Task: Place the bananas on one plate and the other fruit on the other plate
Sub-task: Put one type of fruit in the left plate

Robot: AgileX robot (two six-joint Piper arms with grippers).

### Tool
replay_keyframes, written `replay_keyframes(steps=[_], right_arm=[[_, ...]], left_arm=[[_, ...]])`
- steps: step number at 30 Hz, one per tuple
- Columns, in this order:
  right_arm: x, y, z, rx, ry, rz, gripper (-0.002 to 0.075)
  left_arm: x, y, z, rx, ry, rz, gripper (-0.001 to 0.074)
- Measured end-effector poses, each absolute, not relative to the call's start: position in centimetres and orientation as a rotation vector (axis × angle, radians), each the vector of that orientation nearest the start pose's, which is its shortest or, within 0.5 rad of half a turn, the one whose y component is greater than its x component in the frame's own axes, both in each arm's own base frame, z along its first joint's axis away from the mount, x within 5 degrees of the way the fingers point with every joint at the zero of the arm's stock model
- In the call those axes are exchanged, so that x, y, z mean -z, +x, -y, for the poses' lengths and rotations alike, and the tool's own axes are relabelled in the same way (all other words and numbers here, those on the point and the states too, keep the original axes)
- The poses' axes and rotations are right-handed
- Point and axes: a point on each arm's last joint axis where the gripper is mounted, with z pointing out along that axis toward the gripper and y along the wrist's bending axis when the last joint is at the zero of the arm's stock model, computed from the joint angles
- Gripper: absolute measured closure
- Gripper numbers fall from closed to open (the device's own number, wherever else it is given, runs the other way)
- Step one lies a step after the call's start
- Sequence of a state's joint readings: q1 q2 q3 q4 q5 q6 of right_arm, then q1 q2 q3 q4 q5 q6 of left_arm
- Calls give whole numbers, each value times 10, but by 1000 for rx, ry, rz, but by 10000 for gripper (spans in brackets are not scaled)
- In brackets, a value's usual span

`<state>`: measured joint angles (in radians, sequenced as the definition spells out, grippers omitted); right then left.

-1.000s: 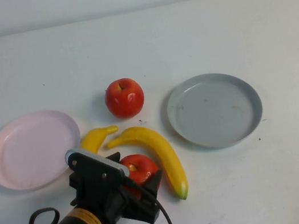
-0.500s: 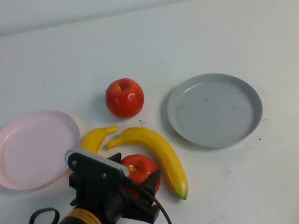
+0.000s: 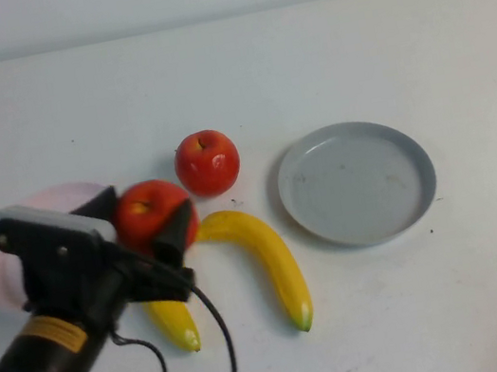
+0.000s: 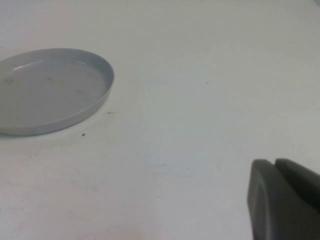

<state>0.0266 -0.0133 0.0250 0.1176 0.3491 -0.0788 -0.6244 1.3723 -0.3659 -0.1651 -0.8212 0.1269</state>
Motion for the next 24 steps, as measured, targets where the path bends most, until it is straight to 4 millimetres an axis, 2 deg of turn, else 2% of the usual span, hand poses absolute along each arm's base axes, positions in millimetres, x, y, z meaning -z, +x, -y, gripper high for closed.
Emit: replay_keyframes(steps=[4,8,10,12,16,21,24], right_arm=[[-174,53,-5,-78,-23,-1843,743],[-174,53,-5,-78,-23,-1843,743],[-174,53,-5,-78,-23,-1843,743],[-174,53,-5,-78,-23,-1843,743],[-174,53,-5,-78,-23,-1843,743],[-174,53,-5,-78,-23,-1843,743],[-174,53,-5,-78,-23,-1843,743]], left_arm=[[-210,226,89,201,264,-1668,160],[-197,253,43,43,91,-1772,160],[-187,265,29,4,31,-1837,160],[-179,277,21,-18,-6,-1886,160],[-166,290,19,-24,-6,-1958,160],[-161,292,19,-25,6,-1974,155],[-161,292,19,-25,5,-1972,83]])
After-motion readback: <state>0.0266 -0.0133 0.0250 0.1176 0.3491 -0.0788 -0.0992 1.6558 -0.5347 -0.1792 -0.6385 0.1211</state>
